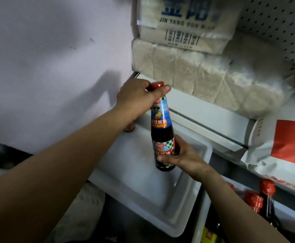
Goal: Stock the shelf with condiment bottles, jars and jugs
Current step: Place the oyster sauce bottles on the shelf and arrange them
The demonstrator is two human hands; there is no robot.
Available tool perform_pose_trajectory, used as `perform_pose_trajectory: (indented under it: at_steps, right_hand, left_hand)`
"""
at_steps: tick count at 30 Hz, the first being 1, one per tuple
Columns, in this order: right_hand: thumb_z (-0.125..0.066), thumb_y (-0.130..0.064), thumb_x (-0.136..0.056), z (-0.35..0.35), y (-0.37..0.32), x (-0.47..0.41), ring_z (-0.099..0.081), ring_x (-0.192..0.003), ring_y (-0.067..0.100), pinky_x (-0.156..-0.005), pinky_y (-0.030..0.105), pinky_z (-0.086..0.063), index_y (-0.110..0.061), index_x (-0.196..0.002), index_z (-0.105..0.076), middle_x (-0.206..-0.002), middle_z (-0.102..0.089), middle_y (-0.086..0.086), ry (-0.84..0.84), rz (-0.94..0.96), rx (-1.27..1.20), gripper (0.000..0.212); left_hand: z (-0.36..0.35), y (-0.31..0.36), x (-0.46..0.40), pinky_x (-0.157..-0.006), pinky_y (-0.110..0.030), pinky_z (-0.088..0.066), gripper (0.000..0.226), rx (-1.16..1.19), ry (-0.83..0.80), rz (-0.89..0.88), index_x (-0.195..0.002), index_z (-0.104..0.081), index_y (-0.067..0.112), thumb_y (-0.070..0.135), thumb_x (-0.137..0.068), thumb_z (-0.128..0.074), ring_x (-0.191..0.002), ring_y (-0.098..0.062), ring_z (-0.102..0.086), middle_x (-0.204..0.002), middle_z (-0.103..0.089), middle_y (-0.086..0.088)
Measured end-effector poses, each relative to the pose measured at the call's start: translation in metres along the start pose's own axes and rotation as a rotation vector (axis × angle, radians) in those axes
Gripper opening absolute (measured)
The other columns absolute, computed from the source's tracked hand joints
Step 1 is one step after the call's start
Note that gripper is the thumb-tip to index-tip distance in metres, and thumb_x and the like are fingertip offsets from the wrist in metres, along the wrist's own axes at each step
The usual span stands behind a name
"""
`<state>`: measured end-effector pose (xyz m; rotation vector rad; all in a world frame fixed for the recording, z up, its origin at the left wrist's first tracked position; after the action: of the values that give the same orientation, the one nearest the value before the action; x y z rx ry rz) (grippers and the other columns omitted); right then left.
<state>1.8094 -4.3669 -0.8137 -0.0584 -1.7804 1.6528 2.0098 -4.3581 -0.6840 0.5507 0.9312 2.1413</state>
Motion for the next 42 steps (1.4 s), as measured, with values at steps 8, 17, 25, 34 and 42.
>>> perform_pose_trajectory:
  at_steps: [8,17,25,34,42]
  right_hand:
    - [-0.085,-0.032,-0.066,-0.003,-0.015,0.007,-0.068,-0.103,0.007,-0.085,0.021,-0.053,-0.026,-0.123,-0.061,-0.111,-0.073,-0.007,-0.015,0.042,-0.047,0.062]
    - [-0.081,-0.029,-0.071,0.009,0.008,0.004,-0.070,-0.105,0.026,-0.095,0.040,-0.054,-0.014,-0.122,-0.065,-0.111,-0.074,0.008,0.097,0.046,-0.281,0.055]
    - [-0.082,-0.029,-0.070,0.023,0.024,-0.004,-0.068,-0.109,0.029,-0.096,0.043,-0.052,-0.015,-0.122,-0.066,-0.115,-0.072,0.011,0.162,0.049,-0.337,0.056]
    - [-0.079,-0.027,-0.071,0.016,0.031,-0.020,-0.069,-0.107,0.027,-0.091,0.036,-0.055,-0.016,-0.122,-0.065,-0.114,-0.073,0.009,0.146,0.032,-0.319,0.054]
    - [-0.081,-0.025,-0.071,0.003,0.019,0.002,-0.068,-0.109,0.029,-0.097,0.046,-0.052,-0.016,-0.123,-0.064,-0.115,-0.072,0.009,0.175,-0.066,-0.378,0.056]
  left_hand:
    - [0.011,0.014,-0.006,-0.070,-0.025,-0.052,0.055,0.015,0.020,0.054,-0.084,-0.074,0.021,0.073,-0.074,-0.063,-0.070,-0.005,-0.066,-0.072,-0.070,0.009]
    - [0.052,-0.067,0.008,-0.067,-0.033,-0.057,0.023,0.456,0.333,0.117,-0.090,-0.066,0.020,0.039,-0.082,-0.075,-0.067,-0.016,-0.071,-0.074,-0.073,-0.002]
    - [0.000,-0.147,0.008,-0.089,-0.024,-0.049,0.054,0.472,0.179,0.216,-0.133,-0.053,0.020,0.015,-0.084,-0.075,-0.112,-0.009,-0.056,-0.129,-0.059,0.002]
    - [-0.019,-0.152,-0.022,-0.080,-0.008,-0.048,0.044,0.490,0.036,0.137,-0.113,-0.062,0.035,0.003,-0.085,-0.071,-0.098,0.010,-0.062,-0.107,-0.068,0.020]
    - [0.001,-0.121,-0.005,-0.086,-0.020,-0.051,0.038,0.464,0.001,0.189,-0.117,-0.066,0.012,-0.005,-0.083,-0.069,-0.097,-0.010,-0.065,-0.106,-0.070,-0.003]
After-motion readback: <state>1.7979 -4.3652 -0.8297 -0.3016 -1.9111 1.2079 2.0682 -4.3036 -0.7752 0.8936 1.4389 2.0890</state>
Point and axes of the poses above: each hand's wrist, its own x-axis away from the middle knuckle, its own z-axis out of the back of the hand, y = z × x, the point moved 9 cm from there along -x, towards the middle knuckle
